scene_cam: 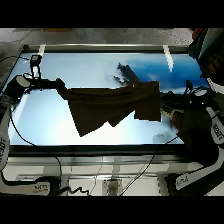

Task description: Fold the clothes and pants, and hang the long-sleeved shirts on hangers.

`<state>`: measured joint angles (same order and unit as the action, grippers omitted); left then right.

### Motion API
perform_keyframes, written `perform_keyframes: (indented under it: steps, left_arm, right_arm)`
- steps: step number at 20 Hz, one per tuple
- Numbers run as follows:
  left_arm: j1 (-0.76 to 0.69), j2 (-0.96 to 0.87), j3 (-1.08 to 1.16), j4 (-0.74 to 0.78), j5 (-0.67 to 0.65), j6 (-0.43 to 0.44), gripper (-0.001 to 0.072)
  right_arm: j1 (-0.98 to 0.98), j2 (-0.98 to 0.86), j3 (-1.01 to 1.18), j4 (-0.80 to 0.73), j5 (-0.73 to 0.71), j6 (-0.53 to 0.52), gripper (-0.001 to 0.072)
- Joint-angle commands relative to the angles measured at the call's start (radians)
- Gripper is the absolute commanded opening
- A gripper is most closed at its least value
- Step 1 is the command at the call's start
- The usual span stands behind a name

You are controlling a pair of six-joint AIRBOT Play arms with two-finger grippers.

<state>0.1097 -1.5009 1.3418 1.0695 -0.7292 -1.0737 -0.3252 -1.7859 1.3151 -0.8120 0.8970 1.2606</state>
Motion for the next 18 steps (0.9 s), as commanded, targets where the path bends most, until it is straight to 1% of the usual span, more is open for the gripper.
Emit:
perform_keyframes:
  steps: [1, 2, 3, 5, 7, 8, 9, 11, 13, 14, 15, 16, 17, 18]
  left_arm:
    - [0.0, 0.0, 0.0, 0.0, -0.017, 0.0, 0.0692]
    - [0.0, 0.0, 0.0, 0.0, -0.017, 0.0, 0.0692]
    - [0.001, 0.0, 0.0, 0.002, -0.017, 0.0, 0.0692]
    - [0.002, 0.0, 0.0, 0.003, -0.017, 0.0, 0.0692]
    - [0.002, 0.0, 0.0, 0.003, -0.017, 0.0, 0.0692]
    - [0.002, 0.0, 0.0, 0.003, -0.018, 0.0, 0.0692]
    - [0.002, 0.0, 0.0, 0.003, -0.026, 0.0, 0.0691]
    - [0.004, 0.0, 0.0, 0.004, -0.057, 0.0, 0.0691]
    - [0.011, 0.0, 0.0, 0.003, -0.086, 0.0, 0.0691]
    - [0.014, 0.0, 0.0, 0.004, -0.1, 0.0, 0.0691]
    - [0.018, 0.0, 0.0, 0.003, -0.114, 0.0, 0.0691]
    - [0.024, 0.0, 0.0, 0.003, -0.132, 0.0, 0.0691]
    - [0.029, 0.0, 0.0, 0.003, -0.152, 0.0, 0.069]
    - [0.034, 0.0, 0.0, 0.003, -0.174, 0.0, 0.0689]
  right_arm:
    - [0.055, -0.099, 0.116, -0.088, -0.002, 0.125, 0.0489]
    - [0.062, -0.113, 0.14, -0.154, -0.001, 0.175, 0.0489]
    - [0.062, -0.12, 0.159, -0.196, 0.001, 0.202, 0.0486]
    - [0.061, -0.121, 0.168, -0.195, -0.005, 0.203, 0.0435]
    - [0.065, -0.122, 0.168, -0.193, -0.008, 0.201, 0.0426]
    - [0.07, -0.123, 0.168, -0.193, -0.023, 0.194, 0.0385]
    - [0.072, -0.123, 0.168, -0.19, -0.037, 0.193, 0.0369]
    - [0.085, -0.129, 0.169, -0.187, -0.059, 0.193, 0.0366]
    - [0.101, -0.152, 0.17, -0.189, -0.037, 0.193, 0.0306]
    - [0.111, -0.161, 0.172, -0.183, -0.031, 0.19, 0.026]
    - [0.12, -0.162, 0.174, -0.178, -0.029, 0.174, 0.0242]
    - [0.124, -0.161, 0.174, -0.172, -0.023, 0.151, 0.0238]
    - [0.126, -0.161, 0.178, -0.165, -0.01, 0.133, 0.0169]
    - [0.126, -0.161, 0.186, -0.167, 0.006, 0.122, 0.0063]
